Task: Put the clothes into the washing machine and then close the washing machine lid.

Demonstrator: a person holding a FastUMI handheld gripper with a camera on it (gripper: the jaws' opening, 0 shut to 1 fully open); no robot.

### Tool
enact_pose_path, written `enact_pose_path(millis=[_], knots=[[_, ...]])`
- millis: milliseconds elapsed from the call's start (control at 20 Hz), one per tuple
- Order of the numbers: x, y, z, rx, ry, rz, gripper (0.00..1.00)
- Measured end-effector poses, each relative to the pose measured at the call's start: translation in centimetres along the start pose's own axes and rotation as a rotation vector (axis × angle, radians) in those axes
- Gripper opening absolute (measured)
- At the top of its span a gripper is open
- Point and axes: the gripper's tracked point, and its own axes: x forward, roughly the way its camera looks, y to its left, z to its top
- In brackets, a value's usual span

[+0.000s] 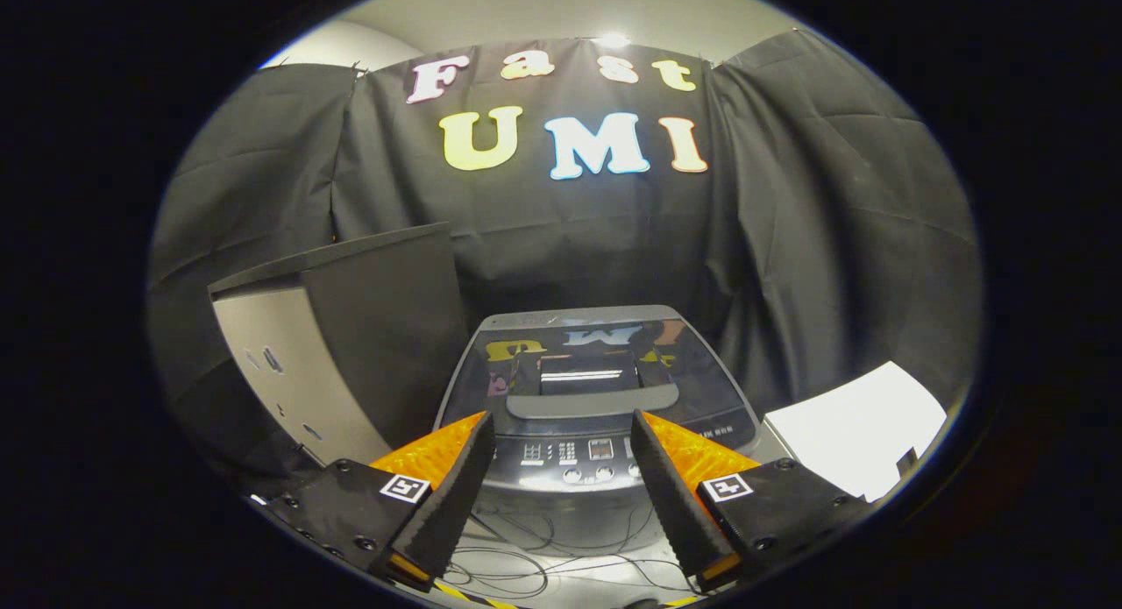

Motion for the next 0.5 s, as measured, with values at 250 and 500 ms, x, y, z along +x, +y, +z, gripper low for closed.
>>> enact_pose_path(millis=[250,500], knots=[[-6.7,0.4,1.0,0.000,-0.120,-0.023,0.97],[-12.0,1.6,1.3,0.003,-0.219,-0.017,0.97]])
